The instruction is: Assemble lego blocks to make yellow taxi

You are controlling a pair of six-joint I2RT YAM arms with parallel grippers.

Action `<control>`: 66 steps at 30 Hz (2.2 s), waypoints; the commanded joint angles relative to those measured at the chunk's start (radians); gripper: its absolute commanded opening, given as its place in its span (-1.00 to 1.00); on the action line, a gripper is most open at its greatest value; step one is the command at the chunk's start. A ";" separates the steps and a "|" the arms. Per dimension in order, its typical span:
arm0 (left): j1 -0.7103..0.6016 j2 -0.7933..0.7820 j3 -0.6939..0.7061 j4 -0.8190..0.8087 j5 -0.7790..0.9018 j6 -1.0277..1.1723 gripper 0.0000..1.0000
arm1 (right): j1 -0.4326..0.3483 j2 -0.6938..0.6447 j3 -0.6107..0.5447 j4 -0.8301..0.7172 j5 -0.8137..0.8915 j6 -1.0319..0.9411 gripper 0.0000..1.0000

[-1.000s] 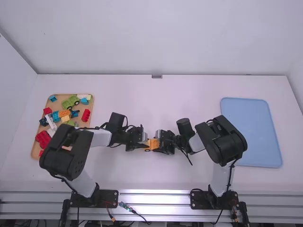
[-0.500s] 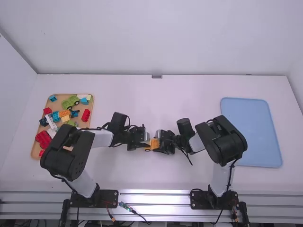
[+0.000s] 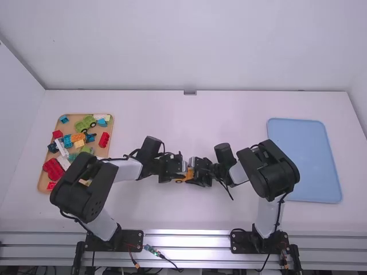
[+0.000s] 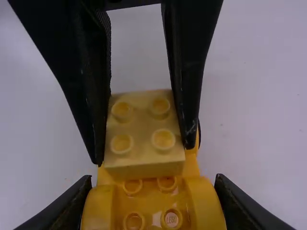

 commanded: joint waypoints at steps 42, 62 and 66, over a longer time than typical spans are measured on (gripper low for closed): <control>-0.008 -0.107 -0.032 0.008 -0.101 -0.033 0.37 | 0.002 0.011 0.006 -0.008 -0.008 0.006 0.07; -0.001 -0.124 -0.033 -0.075 -0.095 -0.032 -0.96 | 0.001 0.011 0.006 -0.007 -0.009 0.005 0.08; -0.001 -0.096 -0.034 -0.077 -0.060 -0.025 -0.96 | 0.001 0.011 0.006 -0.007 -0.009 0.005 0.08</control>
